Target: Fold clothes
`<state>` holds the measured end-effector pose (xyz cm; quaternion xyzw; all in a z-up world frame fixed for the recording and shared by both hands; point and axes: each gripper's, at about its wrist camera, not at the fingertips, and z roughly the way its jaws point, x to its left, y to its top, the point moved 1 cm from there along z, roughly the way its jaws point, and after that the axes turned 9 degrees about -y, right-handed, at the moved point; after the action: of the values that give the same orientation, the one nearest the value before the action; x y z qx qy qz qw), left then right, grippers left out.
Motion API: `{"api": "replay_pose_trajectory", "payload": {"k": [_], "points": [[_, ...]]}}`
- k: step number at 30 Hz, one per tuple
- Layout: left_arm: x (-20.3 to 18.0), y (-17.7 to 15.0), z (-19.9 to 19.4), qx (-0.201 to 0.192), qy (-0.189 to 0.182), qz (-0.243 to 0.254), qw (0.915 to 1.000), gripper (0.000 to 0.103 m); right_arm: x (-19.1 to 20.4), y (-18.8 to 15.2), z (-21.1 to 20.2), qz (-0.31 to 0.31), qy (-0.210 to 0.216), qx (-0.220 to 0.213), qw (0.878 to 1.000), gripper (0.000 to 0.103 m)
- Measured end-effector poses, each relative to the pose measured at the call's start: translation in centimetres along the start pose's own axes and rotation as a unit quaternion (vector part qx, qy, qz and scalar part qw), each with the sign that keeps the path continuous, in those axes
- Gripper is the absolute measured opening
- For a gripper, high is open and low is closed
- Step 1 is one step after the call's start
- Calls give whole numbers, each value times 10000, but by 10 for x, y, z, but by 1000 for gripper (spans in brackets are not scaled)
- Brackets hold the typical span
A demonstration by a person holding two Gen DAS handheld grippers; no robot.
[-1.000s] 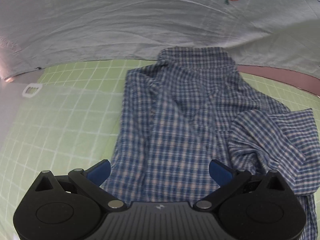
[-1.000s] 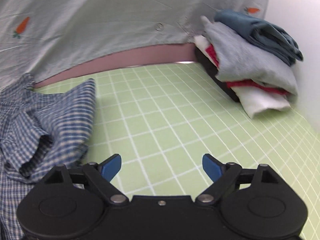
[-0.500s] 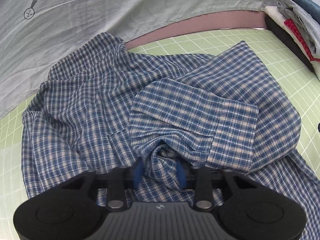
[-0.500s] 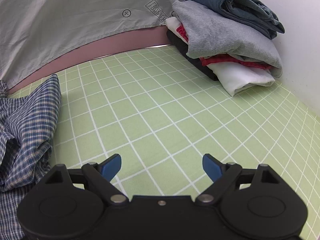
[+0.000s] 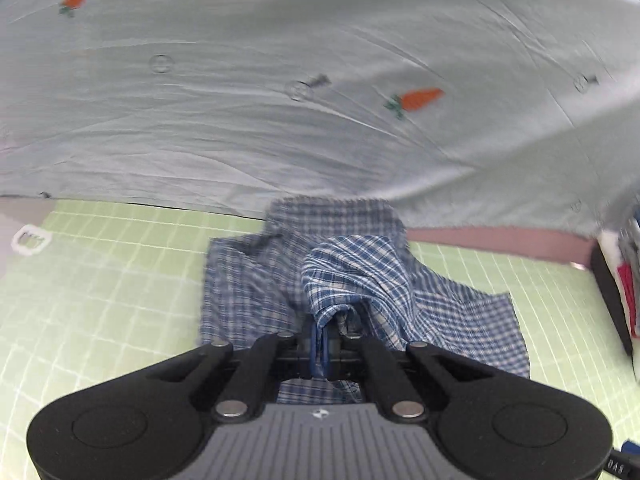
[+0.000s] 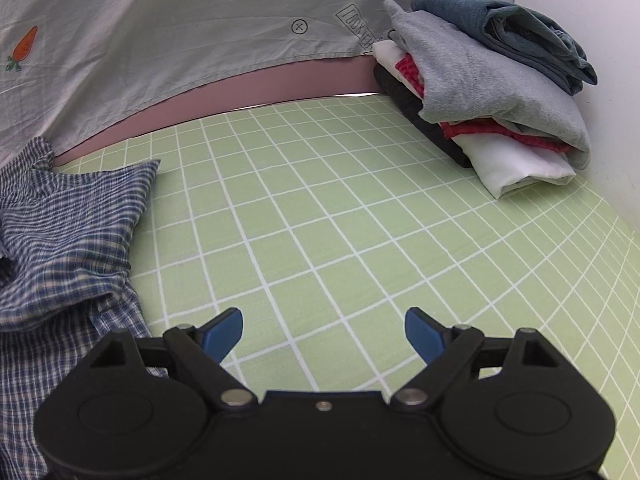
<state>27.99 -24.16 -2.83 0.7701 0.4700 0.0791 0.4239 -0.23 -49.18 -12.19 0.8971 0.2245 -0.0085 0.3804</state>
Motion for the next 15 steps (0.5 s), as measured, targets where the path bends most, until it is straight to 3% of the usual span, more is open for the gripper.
{"api": "replay_pose_trajectory", "payload": {"k": [3, 5, 8, 10, 13, 15], "points": [[37, 1, -9, -170, 371, -440, 9982, 3, 9, -1, -7, -155, 79, -65, 9998, 89], [48, -6, -11, -23, 492, -588, 9971, 4, 13, -2, -11, -232, 150, -111, 9996, 89], [65, -17, -13, 198, 673, -810, 9942, 19, 19, -3, -18, -317, 245, -153, 9991, 89], [77, -24, -14, 345, 793, -957, 9916, 39, 20, -3, -24, -351, 306, -210, 9987, 89], [79, -37, -25, 476, 845, -1016, 9901, 60, 19, -6, -38, -371, 388, -321, 9980, 89], [74, -49, -37, 557, 771, -984, 9906, 64, 17, -12, -47, -364, 454, -355, 9977, 89]]}}
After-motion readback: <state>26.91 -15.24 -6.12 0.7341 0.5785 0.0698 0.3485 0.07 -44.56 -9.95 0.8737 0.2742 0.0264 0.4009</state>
